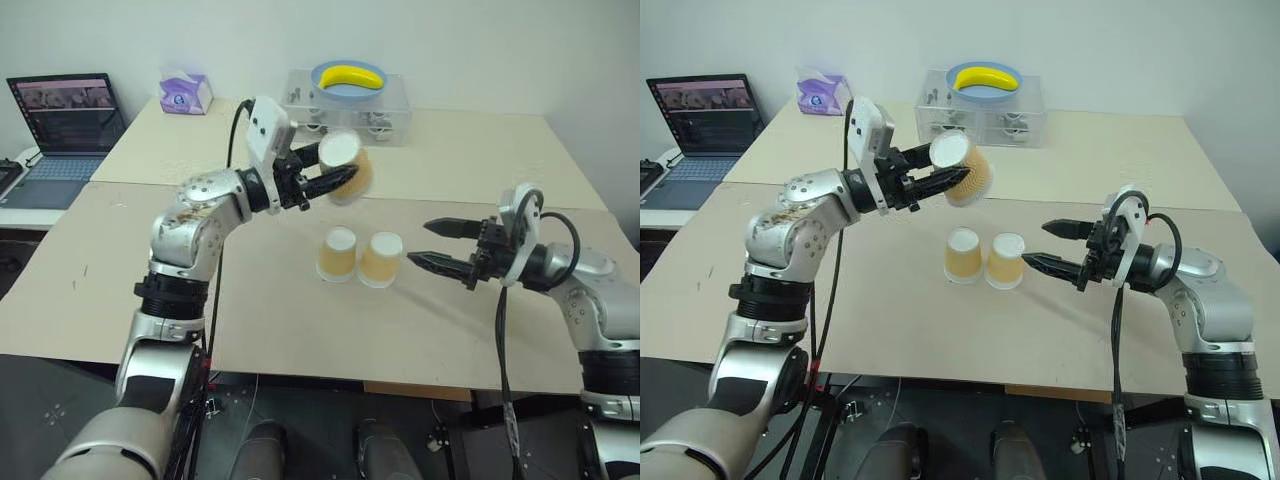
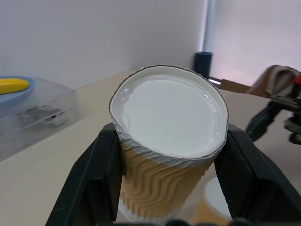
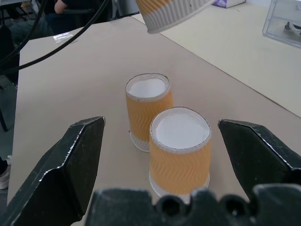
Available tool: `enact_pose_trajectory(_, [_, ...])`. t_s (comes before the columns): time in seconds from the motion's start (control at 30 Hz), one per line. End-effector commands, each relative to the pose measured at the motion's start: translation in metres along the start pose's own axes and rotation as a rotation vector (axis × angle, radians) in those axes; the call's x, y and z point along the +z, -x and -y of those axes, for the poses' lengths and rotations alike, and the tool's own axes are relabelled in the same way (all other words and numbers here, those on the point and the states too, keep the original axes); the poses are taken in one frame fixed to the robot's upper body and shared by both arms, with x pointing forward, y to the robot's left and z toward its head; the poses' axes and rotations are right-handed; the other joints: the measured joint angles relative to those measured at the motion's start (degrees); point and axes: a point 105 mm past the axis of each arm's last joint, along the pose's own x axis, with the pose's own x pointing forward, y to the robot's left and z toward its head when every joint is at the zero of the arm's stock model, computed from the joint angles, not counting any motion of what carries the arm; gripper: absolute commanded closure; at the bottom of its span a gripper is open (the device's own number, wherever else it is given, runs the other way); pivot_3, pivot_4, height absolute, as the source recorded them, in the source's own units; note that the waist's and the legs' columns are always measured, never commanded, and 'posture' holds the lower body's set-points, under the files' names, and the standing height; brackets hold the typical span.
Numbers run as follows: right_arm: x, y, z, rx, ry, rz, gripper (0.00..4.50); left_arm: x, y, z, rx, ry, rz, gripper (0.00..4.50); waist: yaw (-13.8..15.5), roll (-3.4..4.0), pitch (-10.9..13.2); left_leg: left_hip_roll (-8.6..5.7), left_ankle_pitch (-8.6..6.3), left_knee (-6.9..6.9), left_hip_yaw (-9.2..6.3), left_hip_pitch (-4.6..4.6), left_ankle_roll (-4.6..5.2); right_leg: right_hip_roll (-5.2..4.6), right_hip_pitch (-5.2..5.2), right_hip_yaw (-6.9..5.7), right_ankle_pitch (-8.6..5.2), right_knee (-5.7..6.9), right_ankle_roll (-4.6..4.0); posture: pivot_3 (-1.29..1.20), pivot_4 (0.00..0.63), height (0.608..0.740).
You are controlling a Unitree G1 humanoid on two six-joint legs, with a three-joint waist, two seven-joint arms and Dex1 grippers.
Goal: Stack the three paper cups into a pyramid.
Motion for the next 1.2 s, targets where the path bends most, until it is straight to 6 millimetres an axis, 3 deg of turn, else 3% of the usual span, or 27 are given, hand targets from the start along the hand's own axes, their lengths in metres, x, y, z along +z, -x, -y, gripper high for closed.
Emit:
enact_pose_trajectory(0.03, [0.017, 0.008, -0.002, -0.014, 0.059, 0.031, 0.00, 0.025, 0.000, 0.002, -0.097, 0.029, 0.061, 2.19, 0.1, 0.00, 0.0, -0.01, 0.00, 0.01, 0.00, 0.00, 0.00, -0.01, 0.01, 0.00, 0.00, 0.00, 0.00, 0.00, 0.150, 0.694])
enact_pose_trajectory(0.2, [0.017, 0.011, -0.003, -0.033, 0.061, 0.034, 0.00, 0.040, -0.005, 0.003, -0.195, 0.061, 0.106, 2.19, 0.2, -0.01, 0.0, -0.01, -0.01, 0.00, -0.01, -0.03, 0.01, 0.00, -0.02, -0.01, -0.01, -0.04, 0.01, 0.00, 0.150, 0.694])
enact_pose_trajectory(0.6, [0.016, 0.015, -0.014, -0.012, 0.043, 0.035, 0.00, -0.011, -0.026, -0.002, -0.228, 0.058, -0.094, 2.19, 0.2, -0.01, 0.0, -0.02, -0.01, 0.00, 0.00, -0.05, 0.02, 0.00, -0.03, -0.01, -0.01, -0.03, 0.01, 0.00, 0.150, 0.694])
enact_pose_trajectory(1.2, [0.010, 0.024, -0.015, -0.028, 0.031, 0.008, 0.00, -0.017, -0.034, 0.009, -0.343, 0.122, -0.124, 2.19, 0.2, -0.01, 0.0, -0.01, -0.01, 0.02, -0.01, -0.05, 0.02, 0.01, -0.02, 0.00, -0.01, -0.02, 0.02, 0.00, 0.150, 0.694])
